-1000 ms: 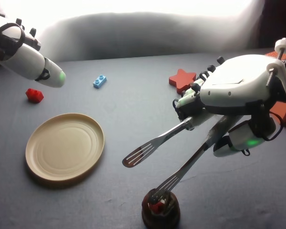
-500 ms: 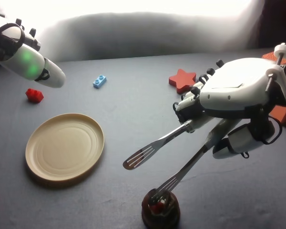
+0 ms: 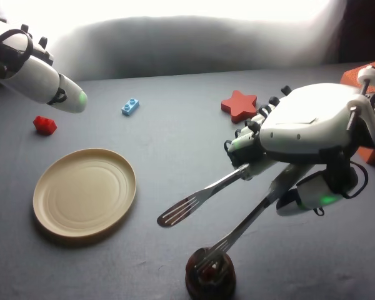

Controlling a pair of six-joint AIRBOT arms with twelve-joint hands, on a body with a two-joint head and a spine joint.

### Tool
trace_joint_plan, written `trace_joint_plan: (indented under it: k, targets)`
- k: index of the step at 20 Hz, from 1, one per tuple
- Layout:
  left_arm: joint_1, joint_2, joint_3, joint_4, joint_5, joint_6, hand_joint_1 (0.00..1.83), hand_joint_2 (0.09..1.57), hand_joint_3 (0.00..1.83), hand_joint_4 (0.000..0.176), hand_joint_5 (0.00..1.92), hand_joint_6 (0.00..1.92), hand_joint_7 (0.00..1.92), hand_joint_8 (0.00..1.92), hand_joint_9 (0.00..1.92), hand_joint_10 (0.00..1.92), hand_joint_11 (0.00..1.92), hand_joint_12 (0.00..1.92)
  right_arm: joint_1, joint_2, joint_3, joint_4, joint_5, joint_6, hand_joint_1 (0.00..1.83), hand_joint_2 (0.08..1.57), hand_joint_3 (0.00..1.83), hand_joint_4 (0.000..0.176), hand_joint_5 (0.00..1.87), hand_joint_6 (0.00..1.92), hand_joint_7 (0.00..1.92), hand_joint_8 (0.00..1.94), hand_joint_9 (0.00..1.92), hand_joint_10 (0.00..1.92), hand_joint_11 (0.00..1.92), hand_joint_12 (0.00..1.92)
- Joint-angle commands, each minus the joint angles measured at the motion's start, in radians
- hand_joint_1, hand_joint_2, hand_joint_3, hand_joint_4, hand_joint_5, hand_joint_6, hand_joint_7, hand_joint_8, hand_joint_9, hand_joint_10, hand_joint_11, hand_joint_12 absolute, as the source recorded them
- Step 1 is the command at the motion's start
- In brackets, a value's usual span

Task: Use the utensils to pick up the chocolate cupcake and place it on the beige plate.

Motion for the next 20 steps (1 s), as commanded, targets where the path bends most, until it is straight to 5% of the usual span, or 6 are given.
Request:
trace_joint_plan:
  k: [1, 6, 13, 16, 18, 20]
  targets:
    - [-0.008, 0.010, 0.004, 0.056, -0.038, -0.002, 0.04, 1.11, 0.00, 0.000, 0.00, 0.00, 0.00, 0.00, 0.01, 0.00, 0.02, 0.01, 0.002, 0.006, -0.006, 0.005, 0.100, -0.012, 0.95, 1.12, 0.00, 0.000, 0.38, 1.17, 0.38, 1.43, 0.36, 1.61, 0.37, 1.73]
    - [-0.007, 0.010, 0.007, 0.056, -0.033, -0.002, 0.04, 1.10, 0.00, 0.000, 0.00, 0.00, 0.00, 0.00, 0.01, 0.00, 0.02, 0.01, -0.003, 0.011, -0.012, 0.005, 0.088, -0.023, 0.96, 1.11, 0.00, 0.000, 0.40, 1.08, 0.38, 1.47, 0.35, 1.67, 0.37, 1.78]
    - [-0.007, 0.010, 0.004, 0.056, -0.031, -0.002, 0.03, 1.11, 0.00, 0.000, 0.00, 0.00, 0.00, 0.00, 0.00, 0.00, 0.00, 0.00, 0.055, 0.029, -0.012, 0.005, 0.076, 0.002, 0.94, 1.14, 0.00, 0.000, 0.36, 1.29, 0.33, 1.54, 0.32, 1.71, 0.32, 1.81]
    - [-0.008, 0.010, 0.005, 0.056, -0.031, -0.002, 0.01, 1.11, 0.00, 0.000, 0.00, 0.00, 0.00, 0.00, 0.00, 0.00, 0.00, 0.00, 0.023, 0.031, -0.012, 0.005, 0.058, -0.031, 0.95, 1.13, 0.00, 0.000, 0.34, 1.33, 0.31, 1.59, 0.31, 1.74, 0.33, 1.82]
    - [-0.009, 0.010, 0.004, 0.056, -0.031, -0.002, 0.03, 1.11, 0.00, 0.000, 0.00, 0.00, 0.00, 0.00, 0.01, 0.00, 0.02, 0.01, 0.002, 0.031, -0.012, 0.005, 0.078, -0.057, 0.96, 1.11, 0.00, 0.000, 0.41, 1.13, 0.38, 1.43, 0.36, 1.63, 0.36, 1.74]
    - [-0.009, 0.010, 0.004, 0.056, -0.031, -0.002, 0.04, 1.11, 0.00, 0.000, 0.00, 0.00, 0.01, 0.00, 0.02, 0.00, 0.02, 0.01, -0.012, 0.031, -0.012, 0.005, 0.091, -0.072, 0.96, 1.12, 0.00, 0.000, 0.38, 1.23, 0.38, 1.46, 0.37, 1.62, 0.35, 1.74]
